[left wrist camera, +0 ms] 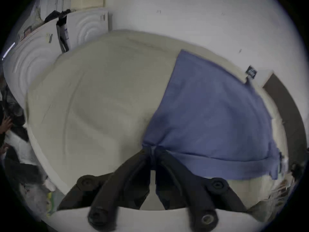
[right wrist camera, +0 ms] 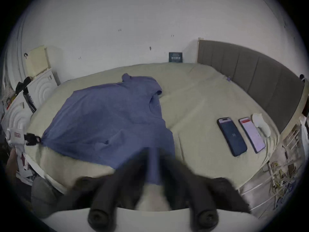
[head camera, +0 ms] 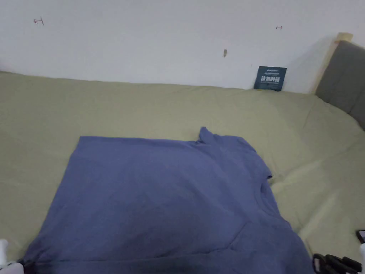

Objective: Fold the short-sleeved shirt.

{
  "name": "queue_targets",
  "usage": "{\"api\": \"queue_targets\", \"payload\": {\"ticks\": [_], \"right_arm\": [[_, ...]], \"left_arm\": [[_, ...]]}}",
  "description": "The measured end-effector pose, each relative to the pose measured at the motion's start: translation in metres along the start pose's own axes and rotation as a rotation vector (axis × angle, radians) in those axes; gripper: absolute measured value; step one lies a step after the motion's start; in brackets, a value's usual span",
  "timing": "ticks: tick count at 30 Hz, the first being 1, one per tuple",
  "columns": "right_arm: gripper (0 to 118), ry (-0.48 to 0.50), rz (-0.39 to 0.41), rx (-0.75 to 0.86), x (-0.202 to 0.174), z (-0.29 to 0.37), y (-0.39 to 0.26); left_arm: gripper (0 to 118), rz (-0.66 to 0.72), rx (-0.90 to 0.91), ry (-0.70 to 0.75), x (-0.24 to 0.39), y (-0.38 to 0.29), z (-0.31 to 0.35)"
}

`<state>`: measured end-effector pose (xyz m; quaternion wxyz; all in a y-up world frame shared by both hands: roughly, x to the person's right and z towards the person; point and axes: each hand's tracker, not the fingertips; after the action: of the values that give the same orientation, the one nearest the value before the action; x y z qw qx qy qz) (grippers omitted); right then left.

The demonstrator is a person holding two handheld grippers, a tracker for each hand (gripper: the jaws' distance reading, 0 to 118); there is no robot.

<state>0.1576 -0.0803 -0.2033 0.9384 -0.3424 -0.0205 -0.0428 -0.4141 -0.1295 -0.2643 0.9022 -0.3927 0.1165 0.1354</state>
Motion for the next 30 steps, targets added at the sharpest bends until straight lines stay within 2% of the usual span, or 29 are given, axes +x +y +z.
{"api": "queue_targets", "payload": {"ticks": [1,3,5,6,8,10,12,13,14,15,16,20,25,30], "right_arm": [[67,0.008,0.033,-0.055,0.004,-0.010,-0.003],[74,-0.013,0.029,-0.098,0.010,-0.030,-0.010],[74,0.054,-0.012,-0.140,0.014,-0.046,-0.014],[74,0.095,-0.059,-0.161,0.014,-0.054,-0.017],[74,0.118,-0.066,-0.189,0.011,-0.071,-0.023],[74,0.053,-0.026,-0.226,0.006,-0.086,-0.027],[69,0.039,0.001,-0.285,0.005,-0.095,-0.027],[53,0.039,-0.019,-0.267,0.005,-0.093,-0.024],[13,0.023,-0.017,-0.260,0.005,-0.089,-0.018],[7,0.069,-0.044,-0.228,0.006,-0.084,-0.013],[7,0.033,-0.030,-0.216,0.004,-0.079,-0.009],[7,0.018,0.091,-0.144,-0.014,-0.056,0.003],[7,0.022,0.081,-0.099,-0.016,-0.039,0.018],[7,0.044,0.082,-0.071,-0.017,-0.047,0.054]], "left_arm": [[3,0.005,-0.026,-0.043,0.002,0.000,0.003],[4,-0.037,-0.033,-0.004,0.010,0.003,0.007],[3,-0.088,-0.021,0.007,0.023,0.005,0.018],[3,-0.084,-0.025,0.007,0.027,0.005,0.019],[3,-0.097,-0.038,0.013,0.032,0.004,0.021],[4,-0.090,-0.039,0.019,0.022,0.008,0.012],[3,-0.089,-0.058,0.029,0.023,0.007,0.010],[4,-0.093,-0.067,0.029,0.020,0.006,0.005],[4,-0.097,-0.067,0.032,0.020,0.005,0.006],[4,-0.098,-0.062,0.034,0.019,0.005,0.006],[4,-0.096,-0.061,0.030,0.019,0.004,0.006],[4,-0.102,-0.053,0.032,0.018,0.002,0.009],[3,-0.108,-0.034,0.022,0.020,0.010,0.020],[3,-0.130,-0.021,0.009,0.029,0.048,0.017]]}}
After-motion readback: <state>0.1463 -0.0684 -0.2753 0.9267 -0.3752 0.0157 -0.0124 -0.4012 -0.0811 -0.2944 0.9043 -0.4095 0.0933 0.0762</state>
